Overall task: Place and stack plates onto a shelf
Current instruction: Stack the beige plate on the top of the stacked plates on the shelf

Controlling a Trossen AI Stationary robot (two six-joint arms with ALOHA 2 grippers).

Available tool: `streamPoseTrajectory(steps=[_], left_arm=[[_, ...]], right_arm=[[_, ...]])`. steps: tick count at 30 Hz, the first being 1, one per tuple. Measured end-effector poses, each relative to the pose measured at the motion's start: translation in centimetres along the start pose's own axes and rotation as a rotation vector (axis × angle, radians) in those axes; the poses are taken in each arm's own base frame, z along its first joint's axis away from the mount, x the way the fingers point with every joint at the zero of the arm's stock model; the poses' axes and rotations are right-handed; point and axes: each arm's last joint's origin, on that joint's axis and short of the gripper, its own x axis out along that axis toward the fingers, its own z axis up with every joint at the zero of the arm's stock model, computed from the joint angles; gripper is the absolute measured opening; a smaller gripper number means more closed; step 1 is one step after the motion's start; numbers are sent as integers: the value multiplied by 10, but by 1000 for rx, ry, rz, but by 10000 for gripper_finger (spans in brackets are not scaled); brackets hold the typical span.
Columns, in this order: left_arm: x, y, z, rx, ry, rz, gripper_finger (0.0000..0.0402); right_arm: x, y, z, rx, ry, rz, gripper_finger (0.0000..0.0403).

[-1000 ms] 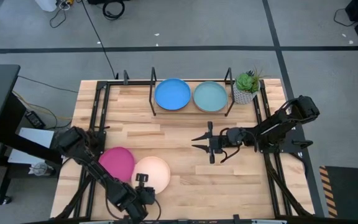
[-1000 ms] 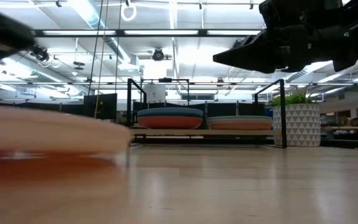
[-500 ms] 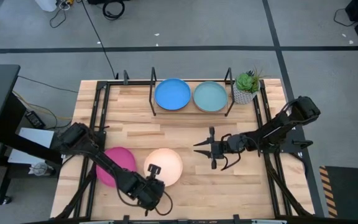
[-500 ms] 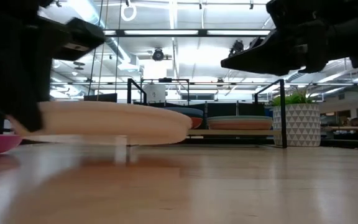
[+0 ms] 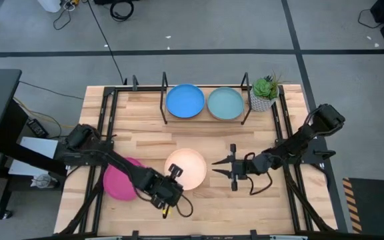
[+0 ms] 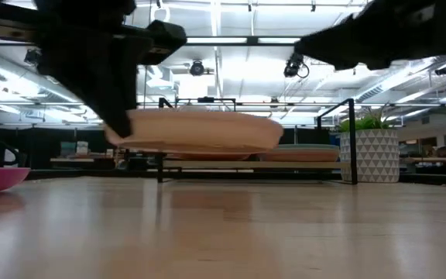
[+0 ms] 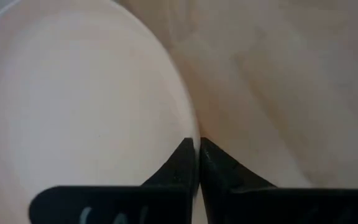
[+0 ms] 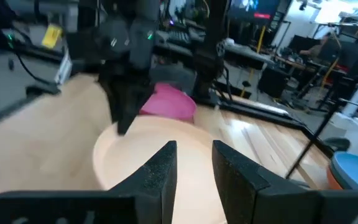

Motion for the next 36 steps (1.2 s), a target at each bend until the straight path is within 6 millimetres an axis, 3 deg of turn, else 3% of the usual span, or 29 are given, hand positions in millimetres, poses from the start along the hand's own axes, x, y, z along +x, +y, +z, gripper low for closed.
streamPoseTrajectory(steps=[4,9,14,23,36], left_arm=[[-6,12,-1,27,-11,-7,16],[-11,20,-2,42,-20,-1,16],[-16,24,-3,28,-30,7,16],[-39,37,-3,-53,-102,26,16],[-38,70,1,-126,-204,90,16]], right_arm=[[-4,10,-5,-126,83,-8,108],[7,21,4,-290,234,-13,121],[16,27,16,-459,351,29,166],[21,30,33,-707,338,22,253],[27,19,29,-936,386,27,207]])
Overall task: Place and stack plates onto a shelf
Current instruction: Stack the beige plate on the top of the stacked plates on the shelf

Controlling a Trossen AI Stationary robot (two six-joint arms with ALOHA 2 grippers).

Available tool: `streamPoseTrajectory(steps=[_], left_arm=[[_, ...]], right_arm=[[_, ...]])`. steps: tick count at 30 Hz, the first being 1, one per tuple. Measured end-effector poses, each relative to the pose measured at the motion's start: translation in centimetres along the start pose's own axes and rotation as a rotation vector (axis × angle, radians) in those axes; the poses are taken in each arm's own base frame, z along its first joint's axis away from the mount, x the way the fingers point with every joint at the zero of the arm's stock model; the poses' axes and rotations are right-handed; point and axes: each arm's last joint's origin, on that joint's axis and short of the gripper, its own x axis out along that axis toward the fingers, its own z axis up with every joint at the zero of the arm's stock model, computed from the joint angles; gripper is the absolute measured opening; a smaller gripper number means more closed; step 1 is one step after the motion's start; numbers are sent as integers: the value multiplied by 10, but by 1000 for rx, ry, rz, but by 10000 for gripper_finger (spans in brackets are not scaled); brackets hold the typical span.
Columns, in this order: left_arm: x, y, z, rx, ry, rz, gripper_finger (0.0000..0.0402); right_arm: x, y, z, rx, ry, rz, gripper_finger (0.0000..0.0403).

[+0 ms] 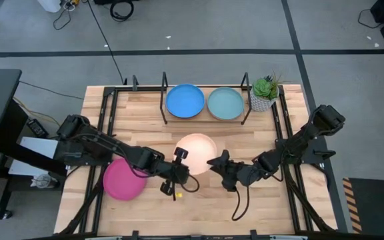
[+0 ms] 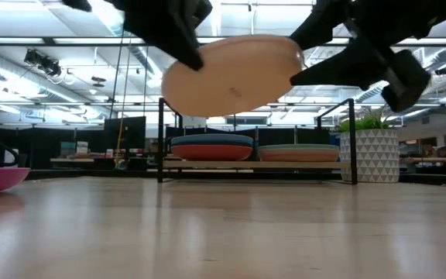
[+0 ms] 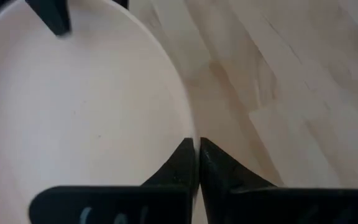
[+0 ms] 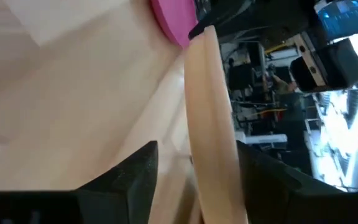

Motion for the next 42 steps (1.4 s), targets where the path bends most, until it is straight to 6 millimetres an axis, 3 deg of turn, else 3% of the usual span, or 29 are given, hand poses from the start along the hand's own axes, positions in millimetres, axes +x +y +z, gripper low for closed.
streamPoseTrajectory(steps=[6,24,28,35,42], left_arm=[[3,9,4,-29,-63,-49,16],[3,17,10,-4,-131,-7,35],[2,14,11,-11,-138,4,66],[-2,16,11,8,-119,82,157],[-34,17,16,7,-171,192,186]], right_arm=[[4,-4,-6,-11,95,-61,179],[4,-1,-8,-37,107,-37,63],[3,0,-9,-8,132,-48,61],[3,-1,-9,18,137,-50,60],[3,1,-10,50,136,-28,60]])
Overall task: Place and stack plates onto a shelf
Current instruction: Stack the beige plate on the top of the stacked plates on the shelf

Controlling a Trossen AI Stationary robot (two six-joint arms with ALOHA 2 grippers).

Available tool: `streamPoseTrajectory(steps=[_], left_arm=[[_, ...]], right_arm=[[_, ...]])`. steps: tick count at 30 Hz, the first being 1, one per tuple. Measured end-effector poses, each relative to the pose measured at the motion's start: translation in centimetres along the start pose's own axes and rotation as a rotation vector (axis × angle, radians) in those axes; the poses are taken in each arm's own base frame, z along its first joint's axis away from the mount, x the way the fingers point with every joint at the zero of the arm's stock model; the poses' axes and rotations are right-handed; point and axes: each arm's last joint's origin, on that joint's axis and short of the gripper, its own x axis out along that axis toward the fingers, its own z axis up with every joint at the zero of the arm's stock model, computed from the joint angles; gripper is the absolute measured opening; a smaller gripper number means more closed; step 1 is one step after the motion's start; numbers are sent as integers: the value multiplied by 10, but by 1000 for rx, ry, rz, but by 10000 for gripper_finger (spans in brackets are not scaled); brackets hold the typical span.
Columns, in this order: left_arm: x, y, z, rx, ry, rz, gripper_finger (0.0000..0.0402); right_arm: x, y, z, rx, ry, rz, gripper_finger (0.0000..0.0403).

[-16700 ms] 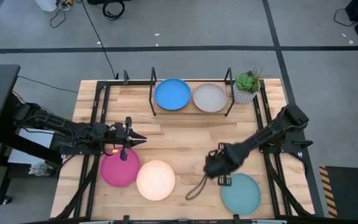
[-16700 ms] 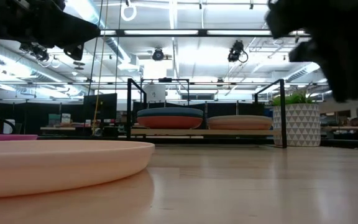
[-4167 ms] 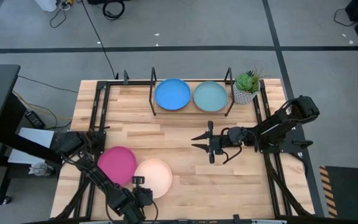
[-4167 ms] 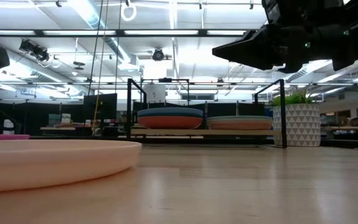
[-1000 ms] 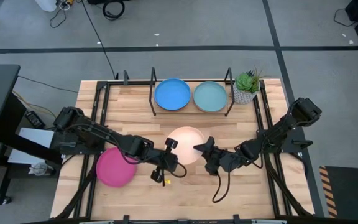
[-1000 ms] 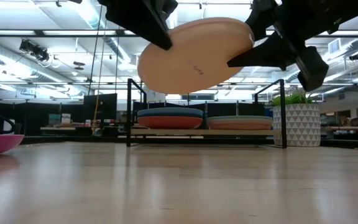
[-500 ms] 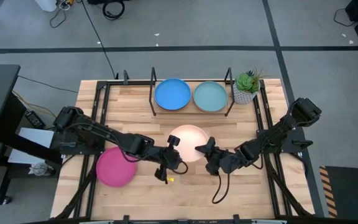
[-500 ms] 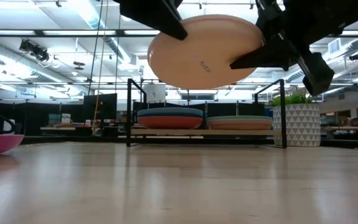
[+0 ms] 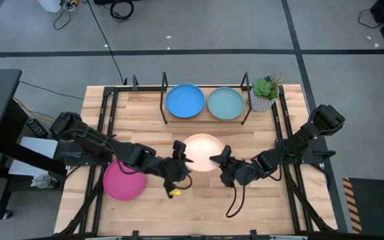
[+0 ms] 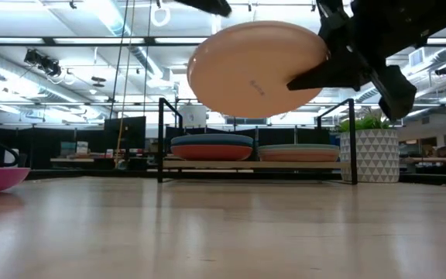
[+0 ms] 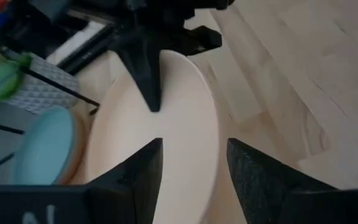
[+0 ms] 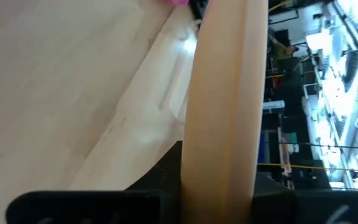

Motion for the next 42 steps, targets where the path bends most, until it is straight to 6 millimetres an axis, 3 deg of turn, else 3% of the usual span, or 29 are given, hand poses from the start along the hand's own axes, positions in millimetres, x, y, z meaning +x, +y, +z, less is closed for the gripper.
streamPoseTrajectory(steps=[4,12,20,31,42], left_arm=[[-12,-10,-2,19,12,47,178],[-24,-39,-50,25,61,209,159],[-39,-46,-91,-69,-130,174,155],[-40,-55,-141,-116,-229,151,155],[-37,-63,-183,-157,-342,183,155]], right_arm=[[0,1,-2,44,30,-4,60],[9,-5,-12,88,134,-67,60],[32,-39,-22,162,270,-169,60],[65,-64,-75,262,527,-191,65],[74,-66,-116,315,693,-111,67]])
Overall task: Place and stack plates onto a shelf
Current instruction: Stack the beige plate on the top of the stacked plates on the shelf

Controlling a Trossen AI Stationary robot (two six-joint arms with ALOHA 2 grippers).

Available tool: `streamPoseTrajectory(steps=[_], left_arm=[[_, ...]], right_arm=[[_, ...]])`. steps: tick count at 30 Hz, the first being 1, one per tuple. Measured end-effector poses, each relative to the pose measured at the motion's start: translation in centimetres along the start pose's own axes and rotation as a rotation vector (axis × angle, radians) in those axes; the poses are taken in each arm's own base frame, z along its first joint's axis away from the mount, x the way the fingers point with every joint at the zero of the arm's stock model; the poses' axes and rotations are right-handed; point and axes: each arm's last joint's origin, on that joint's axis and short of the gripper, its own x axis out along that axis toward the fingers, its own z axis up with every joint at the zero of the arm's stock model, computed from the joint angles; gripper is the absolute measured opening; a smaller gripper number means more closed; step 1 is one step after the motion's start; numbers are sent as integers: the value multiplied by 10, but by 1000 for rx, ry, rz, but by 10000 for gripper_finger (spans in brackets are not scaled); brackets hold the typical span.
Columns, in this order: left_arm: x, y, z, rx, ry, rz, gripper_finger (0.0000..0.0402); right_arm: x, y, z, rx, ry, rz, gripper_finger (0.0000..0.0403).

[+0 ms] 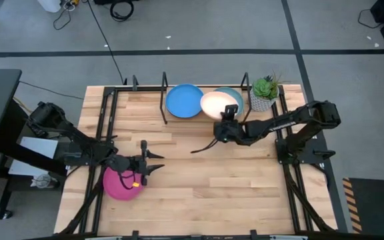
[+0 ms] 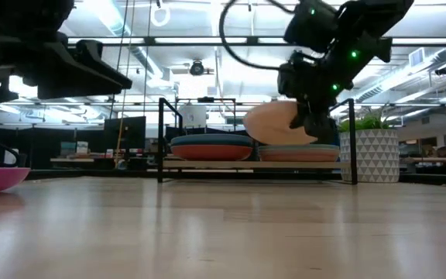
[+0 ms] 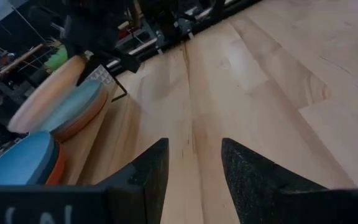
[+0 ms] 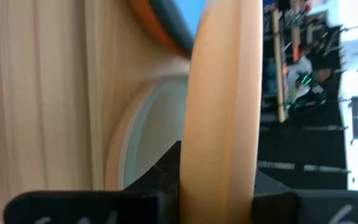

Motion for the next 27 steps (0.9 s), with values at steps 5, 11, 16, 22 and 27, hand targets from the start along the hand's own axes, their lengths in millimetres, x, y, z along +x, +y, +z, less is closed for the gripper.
streamPoseTrajectory(steps=[5,11,16,22,27], left_arm=[[-3,1,-6,-9,-11,5,155],[-3,1,-5,-23,-22,8,155],[-3,1,-4,-48,-34,11,155],[-3,2,-3,-59,-40,12,155],[-3,2,-3,-61,-41,13,155]], right_arm=[[8,-3,-9,28,70,12,67],[14,-5,-13,50,80,58,68],[19,-6,-18,81,106,104,89],[13,-12,-8,120,94,112,147],[0,-32,10,195,101,175,181]])
